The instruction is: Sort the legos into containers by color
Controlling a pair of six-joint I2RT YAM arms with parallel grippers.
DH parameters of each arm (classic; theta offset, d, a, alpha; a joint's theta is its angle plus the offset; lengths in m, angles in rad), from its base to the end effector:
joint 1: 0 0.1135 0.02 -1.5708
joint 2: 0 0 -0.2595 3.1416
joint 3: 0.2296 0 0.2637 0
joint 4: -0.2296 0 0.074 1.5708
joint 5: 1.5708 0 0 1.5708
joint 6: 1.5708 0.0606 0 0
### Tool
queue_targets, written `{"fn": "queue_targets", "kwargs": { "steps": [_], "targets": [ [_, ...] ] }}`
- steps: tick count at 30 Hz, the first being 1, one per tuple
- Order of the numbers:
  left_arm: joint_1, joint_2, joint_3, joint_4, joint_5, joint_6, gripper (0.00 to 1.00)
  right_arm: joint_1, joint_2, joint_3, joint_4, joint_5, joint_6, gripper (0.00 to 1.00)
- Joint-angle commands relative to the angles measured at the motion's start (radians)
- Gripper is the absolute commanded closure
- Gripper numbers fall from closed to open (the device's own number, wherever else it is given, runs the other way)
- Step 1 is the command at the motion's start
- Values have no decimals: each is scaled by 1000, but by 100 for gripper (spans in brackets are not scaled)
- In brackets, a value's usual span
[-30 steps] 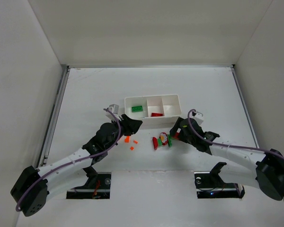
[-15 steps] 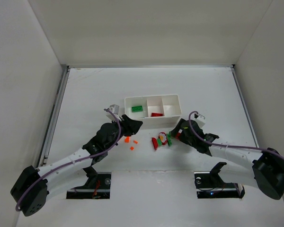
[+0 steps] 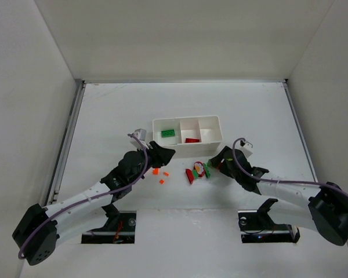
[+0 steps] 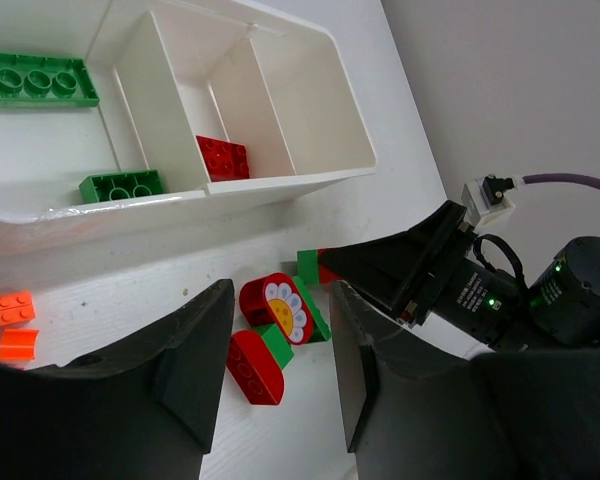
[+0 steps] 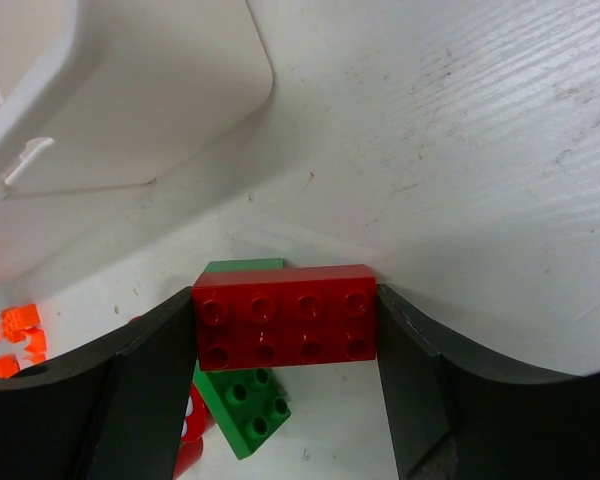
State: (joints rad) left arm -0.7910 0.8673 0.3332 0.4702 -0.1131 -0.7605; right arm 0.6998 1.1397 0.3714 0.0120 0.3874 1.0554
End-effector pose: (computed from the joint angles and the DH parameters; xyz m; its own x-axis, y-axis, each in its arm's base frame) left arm 0.1720 -0.1642 0.2238 -0.4649 -0.5039 -0.7280 0.4236 0.5955 -0.6826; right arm 0.1926 0.1323 0.1247 -0.5947 0.5524 -0.5841 0.2665 0.8209 0.5051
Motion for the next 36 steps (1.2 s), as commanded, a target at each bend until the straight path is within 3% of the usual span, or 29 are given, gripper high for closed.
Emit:
{"fn": "queue_targets", "kwargs": {
  "steps": [1,8,14,24,36],
  "targets": [
    [-6,-33,26,10,7,-13,58,0,-81,-20,83,50,17,49],
    [-35,-45,49,21,29,-63,48,0,-311,-3,40,7,-9,51],
    [-75,-50,56,93,29,-128,44,0,-413,30,123,-125,17,51],
    [-99,13,44,274,32,-247,42,56,-261,72,408,-255,101,53],
    [-55,99,40,407,47,-350,38,63,-118,57,675,-332,271,52]
  ]
}}
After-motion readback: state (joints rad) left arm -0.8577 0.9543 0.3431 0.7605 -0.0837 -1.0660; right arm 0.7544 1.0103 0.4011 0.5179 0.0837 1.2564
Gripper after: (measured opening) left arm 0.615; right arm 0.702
